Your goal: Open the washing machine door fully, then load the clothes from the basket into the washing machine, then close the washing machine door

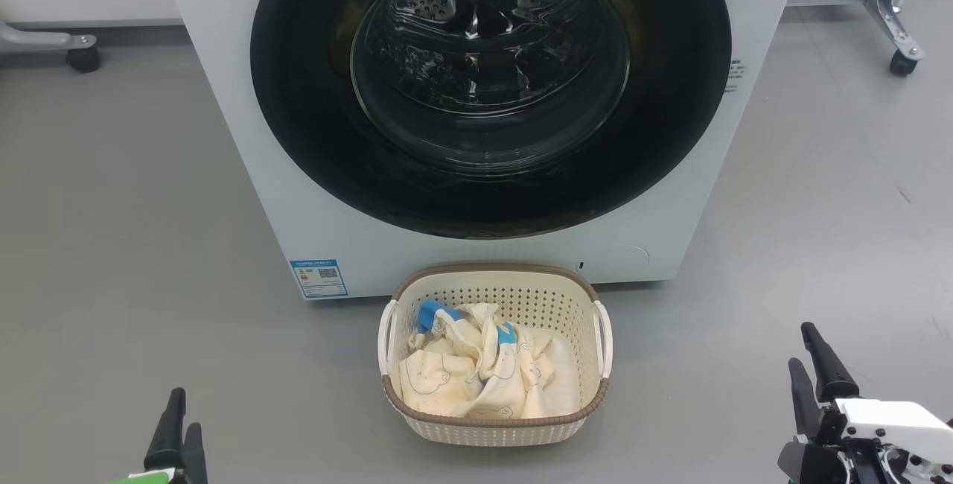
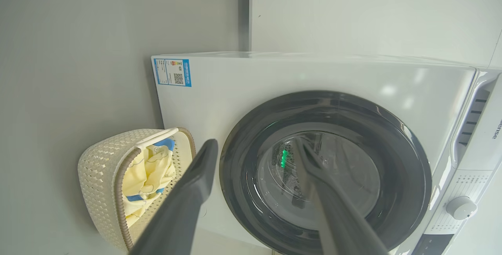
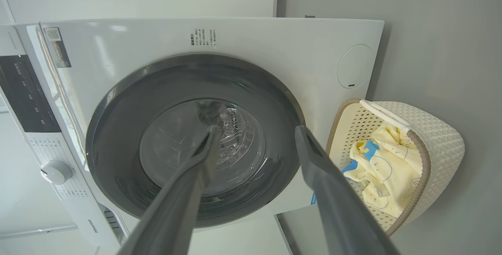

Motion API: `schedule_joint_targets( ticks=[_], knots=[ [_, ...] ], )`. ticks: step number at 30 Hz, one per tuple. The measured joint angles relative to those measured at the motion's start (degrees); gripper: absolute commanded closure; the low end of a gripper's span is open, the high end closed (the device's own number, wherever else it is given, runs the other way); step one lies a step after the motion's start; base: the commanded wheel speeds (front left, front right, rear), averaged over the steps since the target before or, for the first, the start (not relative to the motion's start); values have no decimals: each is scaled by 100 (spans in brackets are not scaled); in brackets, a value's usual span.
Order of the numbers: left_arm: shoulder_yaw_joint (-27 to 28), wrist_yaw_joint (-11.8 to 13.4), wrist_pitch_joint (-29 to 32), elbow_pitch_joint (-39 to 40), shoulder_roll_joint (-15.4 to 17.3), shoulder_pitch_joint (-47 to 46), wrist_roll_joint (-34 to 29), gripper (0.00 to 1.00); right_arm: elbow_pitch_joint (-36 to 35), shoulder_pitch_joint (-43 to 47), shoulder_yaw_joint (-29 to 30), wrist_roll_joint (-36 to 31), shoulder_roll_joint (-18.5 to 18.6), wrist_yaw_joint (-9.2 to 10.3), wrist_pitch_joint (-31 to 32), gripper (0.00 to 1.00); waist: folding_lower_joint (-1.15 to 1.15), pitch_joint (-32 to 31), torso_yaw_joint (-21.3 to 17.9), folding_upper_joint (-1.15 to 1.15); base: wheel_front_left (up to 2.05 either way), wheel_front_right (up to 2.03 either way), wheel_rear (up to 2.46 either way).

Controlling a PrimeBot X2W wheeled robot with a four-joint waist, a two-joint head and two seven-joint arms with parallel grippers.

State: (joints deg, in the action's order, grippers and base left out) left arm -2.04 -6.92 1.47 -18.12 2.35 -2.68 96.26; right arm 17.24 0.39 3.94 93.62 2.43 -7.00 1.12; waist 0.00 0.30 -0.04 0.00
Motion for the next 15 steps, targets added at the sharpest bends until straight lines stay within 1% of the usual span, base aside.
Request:
schedule_joint_targets(
  ticks=[3, 7, 15],
  knots=[
    [-44, 0, -52, 13, 0, -2, -32, 0, -56, 0, -18, -138, 21, 0, -63, 0, 0, -4, 0, 0, 0, 0, 0],
    [-122, 0, -111, 27, 1, -5, -223, 0, -129, 0, -56, -310, 69, 0, -130, 0, 0, -5, -2, 0, 0, 0, 0],
    [-291, 0, -269, 51, 2, -18, -336, 0, -244, 0, -149, -624, 118, 0, -268, 0, 0, -16, -4, 0, 0, 0, 0]
  ],
)
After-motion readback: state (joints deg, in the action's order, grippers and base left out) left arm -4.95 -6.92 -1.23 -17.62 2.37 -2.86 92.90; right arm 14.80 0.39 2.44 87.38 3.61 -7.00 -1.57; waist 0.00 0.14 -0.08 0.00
